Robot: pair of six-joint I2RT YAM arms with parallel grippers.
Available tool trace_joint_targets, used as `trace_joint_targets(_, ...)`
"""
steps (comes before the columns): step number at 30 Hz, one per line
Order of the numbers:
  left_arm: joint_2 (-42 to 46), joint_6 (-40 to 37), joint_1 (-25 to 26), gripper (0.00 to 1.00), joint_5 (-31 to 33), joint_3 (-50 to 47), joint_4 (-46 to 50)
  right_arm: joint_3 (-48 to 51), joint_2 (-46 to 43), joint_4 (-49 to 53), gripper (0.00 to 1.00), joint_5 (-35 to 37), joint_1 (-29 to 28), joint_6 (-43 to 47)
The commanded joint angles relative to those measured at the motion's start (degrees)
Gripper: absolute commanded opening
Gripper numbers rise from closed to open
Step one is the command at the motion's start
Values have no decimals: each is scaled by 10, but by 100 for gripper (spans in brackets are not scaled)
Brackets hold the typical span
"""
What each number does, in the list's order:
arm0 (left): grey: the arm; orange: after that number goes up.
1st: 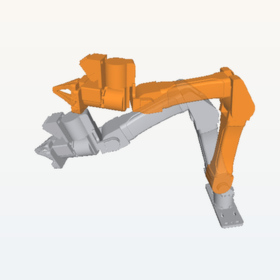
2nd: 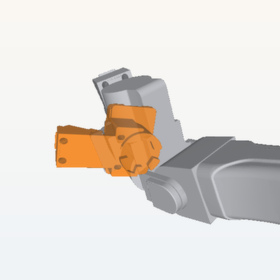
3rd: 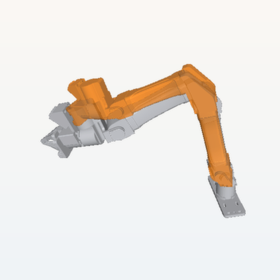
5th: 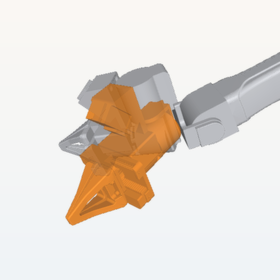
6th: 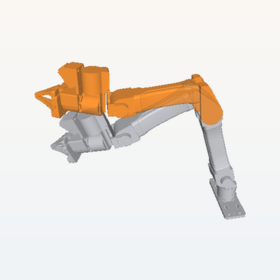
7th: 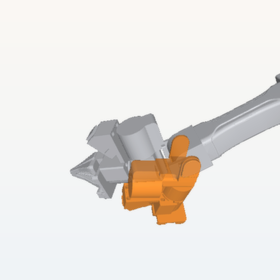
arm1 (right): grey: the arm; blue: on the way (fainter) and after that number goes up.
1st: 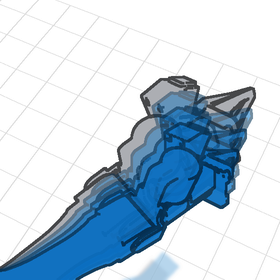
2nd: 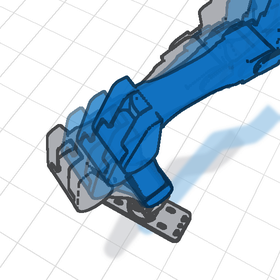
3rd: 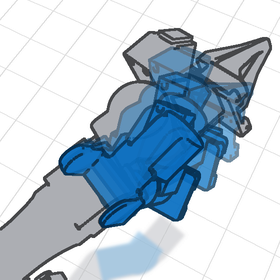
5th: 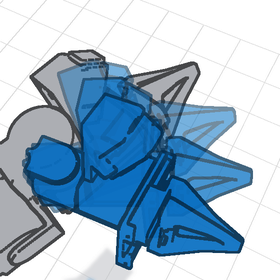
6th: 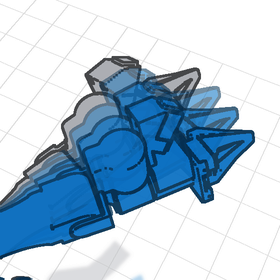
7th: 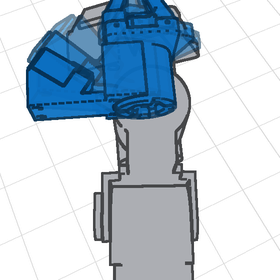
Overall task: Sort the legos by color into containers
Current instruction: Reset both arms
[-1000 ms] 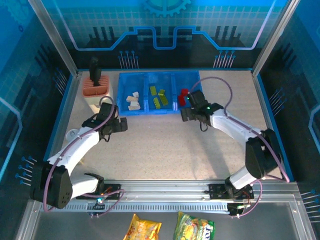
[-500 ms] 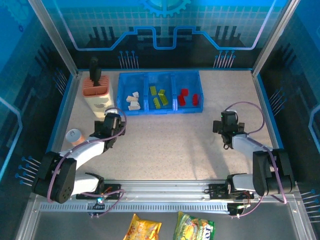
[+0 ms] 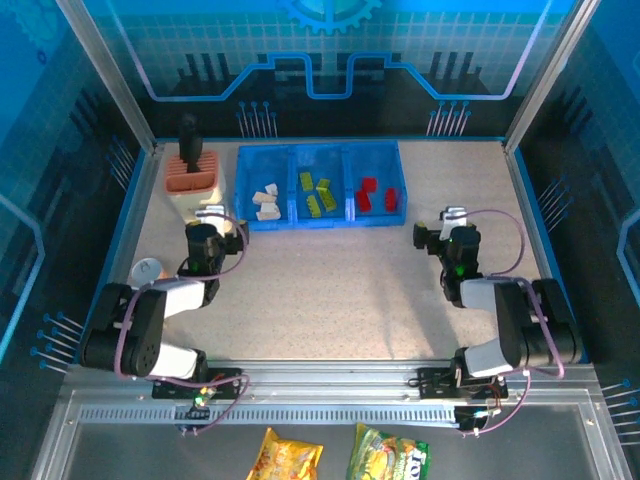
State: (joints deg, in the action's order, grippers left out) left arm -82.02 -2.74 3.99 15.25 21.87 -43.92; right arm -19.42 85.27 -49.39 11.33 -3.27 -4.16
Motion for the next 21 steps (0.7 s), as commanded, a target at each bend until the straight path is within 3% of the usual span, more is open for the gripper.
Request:
trace_joint_targets(1, -50, 15, -20, 99, -82, -18, -109, -3, 23, -64, 100, -22, -6, 31)
trace_joint_targets(2, -70, 13, -20, 99, -88, -16, -122, -28, 21, -14, 100, -15, -8, 30)
trace_joint_targets(6, -72, 20, -30, 99, -103, 1, -94, -28, 27, -24, 100, 15, -22, 38)
trace_joint_targets(21, -71, 21, -31, 99, -103, 2, -93, -30, 29, -23, 100, 8, -21, 38)
